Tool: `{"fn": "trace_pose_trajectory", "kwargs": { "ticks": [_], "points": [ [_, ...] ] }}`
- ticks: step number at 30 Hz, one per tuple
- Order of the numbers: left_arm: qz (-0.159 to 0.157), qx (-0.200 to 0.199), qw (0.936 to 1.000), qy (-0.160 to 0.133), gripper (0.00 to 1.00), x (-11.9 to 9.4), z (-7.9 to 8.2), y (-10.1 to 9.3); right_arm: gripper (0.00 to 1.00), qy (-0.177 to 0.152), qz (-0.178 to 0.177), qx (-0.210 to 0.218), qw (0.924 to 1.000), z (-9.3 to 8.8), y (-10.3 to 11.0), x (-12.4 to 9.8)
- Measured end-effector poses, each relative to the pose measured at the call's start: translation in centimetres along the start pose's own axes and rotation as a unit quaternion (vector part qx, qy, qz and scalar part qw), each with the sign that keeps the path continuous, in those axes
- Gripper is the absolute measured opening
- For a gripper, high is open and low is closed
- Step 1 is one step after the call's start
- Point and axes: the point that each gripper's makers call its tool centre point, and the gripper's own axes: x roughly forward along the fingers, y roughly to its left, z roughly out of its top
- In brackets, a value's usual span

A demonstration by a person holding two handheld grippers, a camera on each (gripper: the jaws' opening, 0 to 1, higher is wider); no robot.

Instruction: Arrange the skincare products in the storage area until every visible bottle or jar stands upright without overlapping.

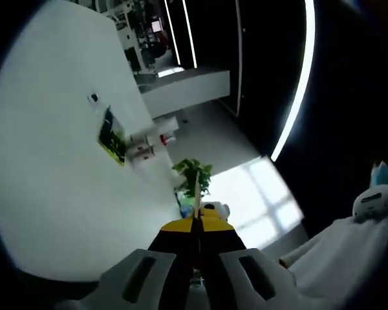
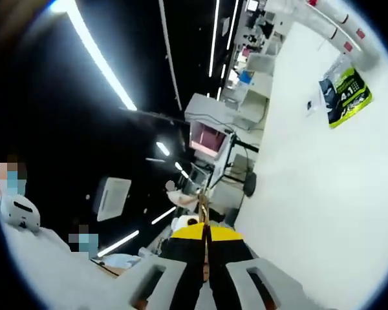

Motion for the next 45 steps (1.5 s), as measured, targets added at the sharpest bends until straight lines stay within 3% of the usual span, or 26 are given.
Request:
{"fn": "trace_pose_trajectory", "kwargs": {
  "ticks": [7,13,18,24,31,45],
  "points": [
    [0.005,-0.006,1.0000,0.003,0.00,-0.1,-0.1,0.2,0.00,0.017,0.002,0.010,0.9998,-0.3,-0.2,0.0],
    [0.012,-0.011,0.9993,-0.032,0.00,-0.6,1.2,0.5,0.00,0.022,0.002,0.024,0.9995,-0.5,-0.2,-0.1],
    [0.009,-0.007,0.9998,-0.016,0.00,-0.2,0.6,0.4,0.00,0.032,0.001,0.034,0.9989,-1.0,-0.5,0.0],
    [0.016,0.003,0.9997,-0.017,0.00,-0.5,0.7,0.8,0.00,0.028,-0.004,0.014,0.9995,-1.3,-0.8,0.3],
    [0.021,-0.013,0.9984,-0.051,0.00,-1.1,1.9,1.2,0.00,0.064,-0.006,0.007,0.9979,-2.7,-1.0,0.1],
    [0.032,-0.015,0.9975,-0.061,0.00,-1.4,2.3,1.6,0.00,0.065,-0.005,0.006,0.9979,-3.0,-0.9,0.5]
  ]
}}
